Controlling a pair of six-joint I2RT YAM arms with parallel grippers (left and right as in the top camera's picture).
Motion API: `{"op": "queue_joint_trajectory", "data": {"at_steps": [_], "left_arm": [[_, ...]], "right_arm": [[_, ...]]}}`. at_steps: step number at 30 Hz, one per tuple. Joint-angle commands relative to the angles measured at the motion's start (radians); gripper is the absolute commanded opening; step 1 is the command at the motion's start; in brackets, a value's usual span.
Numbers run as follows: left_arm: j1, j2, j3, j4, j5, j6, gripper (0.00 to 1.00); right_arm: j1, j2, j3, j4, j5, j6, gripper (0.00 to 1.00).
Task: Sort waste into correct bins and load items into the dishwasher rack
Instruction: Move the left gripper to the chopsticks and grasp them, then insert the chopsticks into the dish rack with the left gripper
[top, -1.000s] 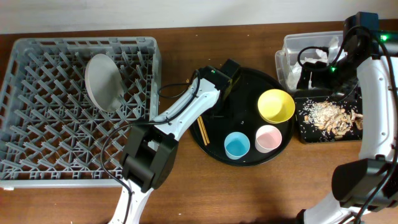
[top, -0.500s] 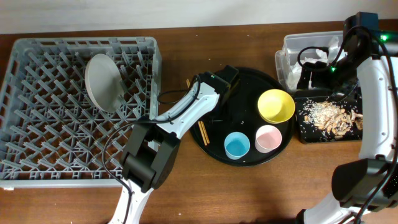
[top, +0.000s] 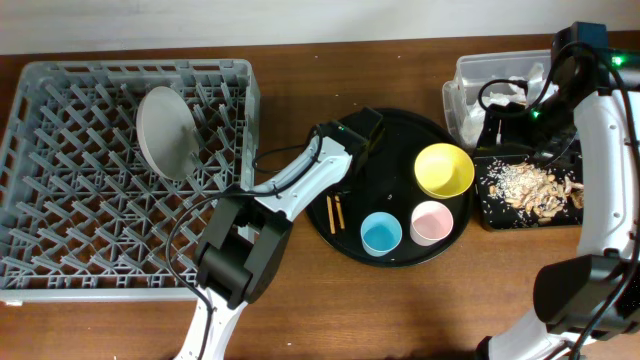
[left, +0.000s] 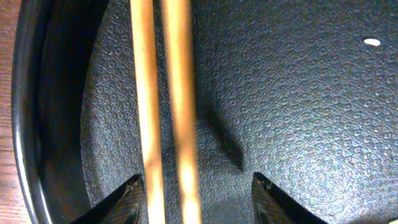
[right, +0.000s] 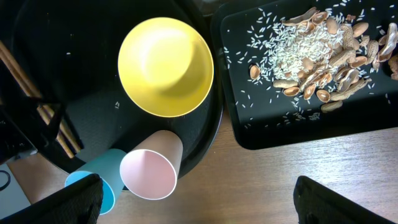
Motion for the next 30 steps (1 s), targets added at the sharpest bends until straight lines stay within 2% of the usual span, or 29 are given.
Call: {"op": "queue_joint_trajectory", "data": {"at_steps": [1, 4, 6, 8, 9, 10, 11, 14, 17, 22, 30], "left_arm": [[0.006, 0.024, -0.009, 0.002, -0.011, -0.005, 0.49], [0.01, 0.051, -0.009, 0.029, 0.014, -0.005, 0.4], [0.025, 0.059, -0.009, 0.037, 0.042, -0.005, 0.4], [0.047, 0.07, -0.009, 0.04, 0.086, -0.005, 0.35], [0.057, 0.075, -0.009, 0.04, 0.103, -0.005, 0.27], [0.061, 0.076, -0.009, 0.04, 0.117, -0.005, 0.06], [0.061, 0.076, -0.008, 0.04, 0.117, -0.005, 0.01], [0.061, 0.076, 0.002, 0.041, 0.142, 0.016, 0.01], [0.064, 0.076, 0.061, 0.016, 0.188, 0.201, 0.01], [0.064, 0.076, 0.198, -0.113, 0.182, 0.324, 0.01], [0.103, 0.076, 0.563, -0.473, -0.025, 0.348, 0.01]], "right_arm": [[-0.002, -0.009, -0.005, -0.004, 0.009, 0.003, 0.98], [-0.002, -0.009, -0.005, -0.004, 0.009, 0.003, 0.98], [-0.002, -0.009, -0.005, -0.004, 0.009, 0.003, 0.99], [-0.002, -0.009, -0.005, -0.004, 0.009, 0.003, 0.98], [-0.002, -0.009, -0.005, -0.004, 0.009, 0.003, 0.98], [-0.002, -0.009, -0.005, -0.004, 0.009, 0.003, 0.99], [-0.002, -0.009, -0.005, -0.003, 0.009, 0.003, 0.99], [-0.002, -0.009, -0.005, -0.004, 0.009, 0.003, 0.99], [-0.002, -0.009, -0.005, -0.004, 0.009, 0.003, 0.99], [-0.002, -0.009, -0.005, -0.003, 0.009, 0.003, 0.98], [-0.002, -0.009, -0.005, -0.004, 0.009, 0.003, 0.99]]}}
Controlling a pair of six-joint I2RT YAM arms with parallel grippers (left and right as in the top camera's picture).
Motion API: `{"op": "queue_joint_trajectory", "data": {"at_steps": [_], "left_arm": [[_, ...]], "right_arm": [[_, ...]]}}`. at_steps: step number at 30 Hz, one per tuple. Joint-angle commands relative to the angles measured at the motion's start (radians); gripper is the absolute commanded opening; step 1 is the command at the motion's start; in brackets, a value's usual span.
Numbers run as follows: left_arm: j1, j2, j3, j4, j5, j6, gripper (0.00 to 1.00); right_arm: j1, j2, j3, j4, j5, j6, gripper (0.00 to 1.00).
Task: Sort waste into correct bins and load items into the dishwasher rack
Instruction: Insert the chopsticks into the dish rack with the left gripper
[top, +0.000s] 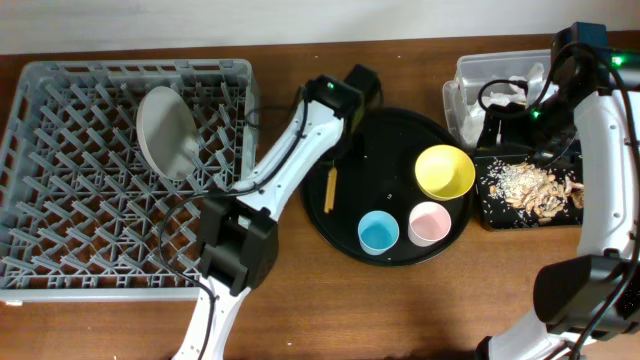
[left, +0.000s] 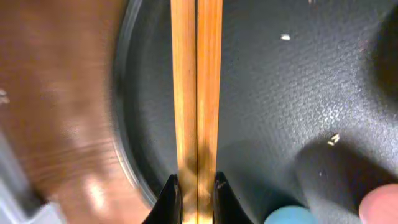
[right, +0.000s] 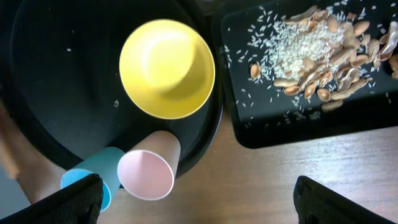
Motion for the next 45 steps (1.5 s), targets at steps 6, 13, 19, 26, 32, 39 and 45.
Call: {"op": "queue_joint_trajectory", "data": {"at_steps": [6, 13, 19, 26, 32, 39, 45], "left_arm": [[0.278, 0.002, 0.244, -0.252, -0.086, 0.054, 0.01], [0.475, 0.007, 0.241, -0.201, -0.042, 0.294, 0.01], [0.499, 0.008, 0.171, -0.151, -0.042, 0.389, 0.01], [0.505, 0.008, 0.078, -0.088, -0.138, 0.388, 0.6], [0.512, 0.001, 0.173, -0.155, -0.08, 0.388, 0.68], [0.463, -0.016, 0.399, -0.303, 0.123, 0.39, 0.69], [0.321, -0.096, 0.398, -0.303, 0.189, 0.418, 0.69]], "right_arm": [[-0.002, -0.009, -0.005, -0.001, 0.009, 0.003, 0.99], [-0.002, -0.009, -0.005, 0.0, 0.009, 0.003, 0.99], [-0.002, -0.009, -0.005, -0.001, 0.009, 0.003, 0.99], [-0.002, -0.009, -0.005, -0.001, 0.01, 0.003, 0.98], [-0.002, -0.009, -0.005, -0.001, 0.009, 0.003, 0.99], [-0.002, -0.009, -0.005, -0.001, 0.009, 0.003, 0.99], [-0.002, -0.009, -0.005, -0.002, 0.009, 0.003, 0.99]]}}
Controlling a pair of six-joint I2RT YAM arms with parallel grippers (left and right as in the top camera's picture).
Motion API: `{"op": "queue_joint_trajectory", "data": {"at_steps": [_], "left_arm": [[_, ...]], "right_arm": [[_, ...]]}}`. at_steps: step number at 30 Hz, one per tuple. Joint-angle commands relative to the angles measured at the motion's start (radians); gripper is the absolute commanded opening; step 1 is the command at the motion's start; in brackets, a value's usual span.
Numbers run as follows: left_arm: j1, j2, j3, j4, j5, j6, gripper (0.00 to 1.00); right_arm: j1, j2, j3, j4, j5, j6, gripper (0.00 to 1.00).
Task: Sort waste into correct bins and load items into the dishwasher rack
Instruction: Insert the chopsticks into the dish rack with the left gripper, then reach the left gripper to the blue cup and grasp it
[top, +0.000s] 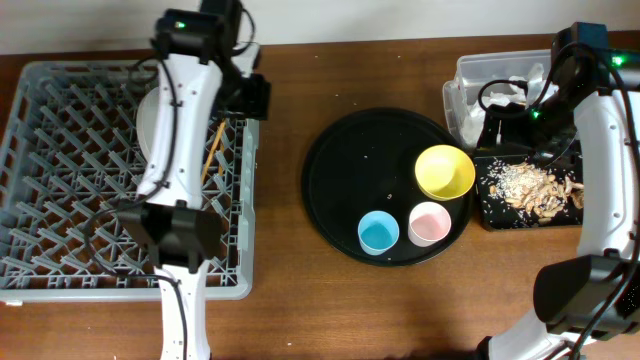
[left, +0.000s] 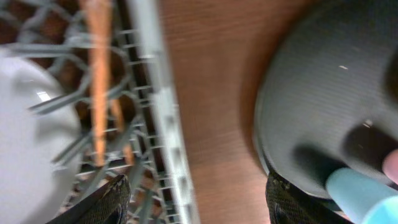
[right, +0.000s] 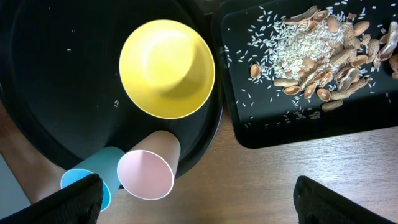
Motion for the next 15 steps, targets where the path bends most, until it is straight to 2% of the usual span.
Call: {"op": "queue_joint_trajectory", "data": {"at_steps": [1, 4, 8, 15], "left_arm": [[-0.08, -0.119, 0.011, -0.002, 0.045, 0.023, 0.69], [-0.142, -0.193, 0.011, -0.002, 0.045, 0.017, 0.69], [-0.191, -0.202, -0.003, -0.002, 0.075, -0.006, 0.69], [-0.28, -0.202, -0.189, -0.002, 0.042, -0.008, 0.68]], "right_arm": [[-0.002, -0.009, -0.005, -0.001, 0.009, 0.003, 0.98], [-0.002, -0.009, -0.005, -0.001, -0.002, 0.008, 0.99], [-0.002, -0.01, -0.005, -0.011, -0.002, 0.007, 0.99], [-0.028, -0.131, -0.005, -0.067, -0.007, 0.006, 0.99]]}}
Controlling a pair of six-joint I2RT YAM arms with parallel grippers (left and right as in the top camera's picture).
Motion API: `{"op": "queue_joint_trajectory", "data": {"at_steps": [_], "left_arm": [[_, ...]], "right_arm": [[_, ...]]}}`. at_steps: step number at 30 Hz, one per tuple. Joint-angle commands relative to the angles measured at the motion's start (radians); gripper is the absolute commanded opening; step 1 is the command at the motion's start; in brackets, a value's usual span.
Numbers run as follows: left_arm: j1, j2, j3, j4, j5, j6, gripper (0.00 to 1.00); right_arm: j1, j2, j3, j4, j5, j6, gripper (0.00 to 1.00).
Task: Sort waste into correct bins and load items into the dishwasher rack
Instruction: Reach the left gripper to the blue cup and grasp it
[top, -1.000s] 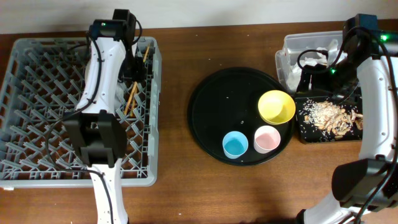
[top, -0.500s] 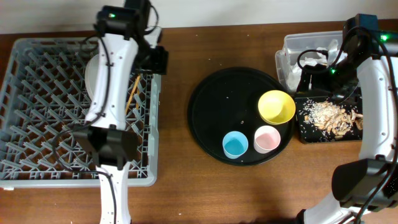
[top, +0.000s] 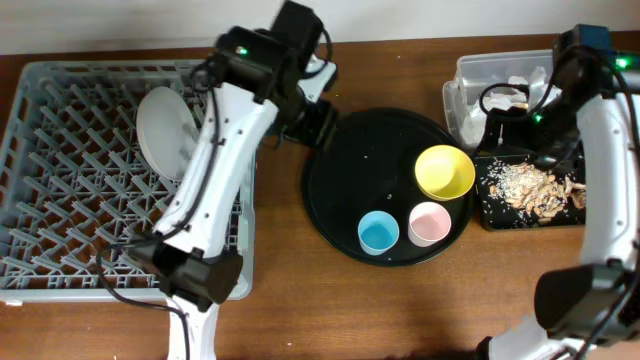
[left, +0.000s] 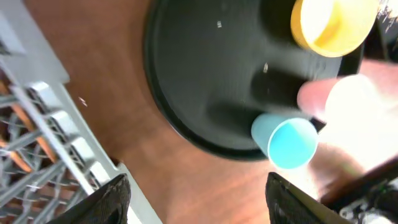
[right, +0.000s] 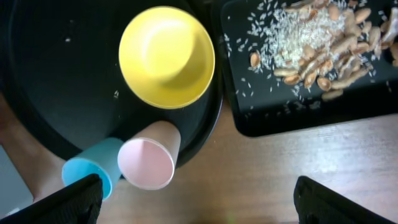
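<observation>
My left gripper (top: 312, 122) hangs open and empty over the left rim of the round black tray (top: 335, 205). On that tray stand a yellow bowl (top: 445, 171), a blue cup (top: 380, 232) and a pink cup (top: 431, 223). The left wrist view shows the blue cup (left: 286, 142), the yellow bowl (left: 333, 25) and orange chopsticks (left: 45, 148) lying in the grey rack (left: 59, 71). A grey plate (top: 163, 130) stands in the rack (top: 60, 250). My right gripper (right: 199, 199) is open high above the pink cup (right: 149, 163) and the bowl (right: 166, 56).
A black bin (top: 530, 185) with rice and peanut shells sits right of the tray. Behind it is a clear bin (top: 480, 80) with white waste. My left arm crosses the rack's right side. Bare wooden table lies in front of the tray.
My left gripper was open over the rack's right edge above the chopsticks. It now hangs open at the black tray's left rim. The right arm has barely shifted.
My left gripper stood open around the chopsticks on the black tray. Then it was shut on them near the tray's left rim. Later the chopsticks lay in the rack beside the plate with the gripper open, and now the gripper is back at the tray.
</observation>
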Motion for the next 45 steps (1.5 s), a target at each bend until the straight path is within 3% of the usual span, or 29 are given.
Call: {"op": "queue_joint_trajectory", "data": {"at_steps": [1, 7, 15, 19, 22, 28, 32, 37, 45], "left_arm": [[-0.031, -0.005, -0.073, -0.005, -0.02, -0.006, 0.68], [-0.106, -0.005, -0.099, -0.004, -0.065, -0.006, 0.68], [-0.174, -0.005, -0.354, 0.112, -0.085, -0.006, 0.67], [-0.173, -0.005, -0.369, 0.14, -0.174, -0.021, 0.61], [-0.173, -0.004, -0.413, 0.206, -0.173, -0.021, 0.41], [-0.168, -0.004, -0.561, 0.323, -0.168, -0.04, 0.41], [-0.164, -0.005, -0.568, 0.351, -0.045, -0.029, 0.41], [-0.154, -0.015, -0.566, 0.344, 0.222, 0.134, 0.41], [-0.231, -0.015, -0.634, 0.353, 0.14, 0.149, 0.43]], "right_arm": [[-0.032, -0.109, -0.004, -0.032, -0.006, 0.006, 0.99], [-0.052, -0.147, -0.008, -0.063, -0.036, 0.003, 0.99], [-0.052, -0.147, -0.151, 0.023, -0.035, 0.003, 0.99], [-0.051, -0.146, -0.176, 0.045, -0.036, 0.003, 0.99], [-0.051, -0.146, -0.176, 0.046, -0.035, 0.003, 0.99], [-0.051, -0.146, -0.176, 0.054, -0.035, 0.003, 0.98], [-0.051, -0.146, -0.176, 0.064, -0.036, 0.003, 0.99], [-0.051, -0.146, -0.176, 0.064, -0.035, 0.003, 0.98], [-0.051, -0.146, -0.176, 0.064, -0.036, 0.003, 0.98]]}}
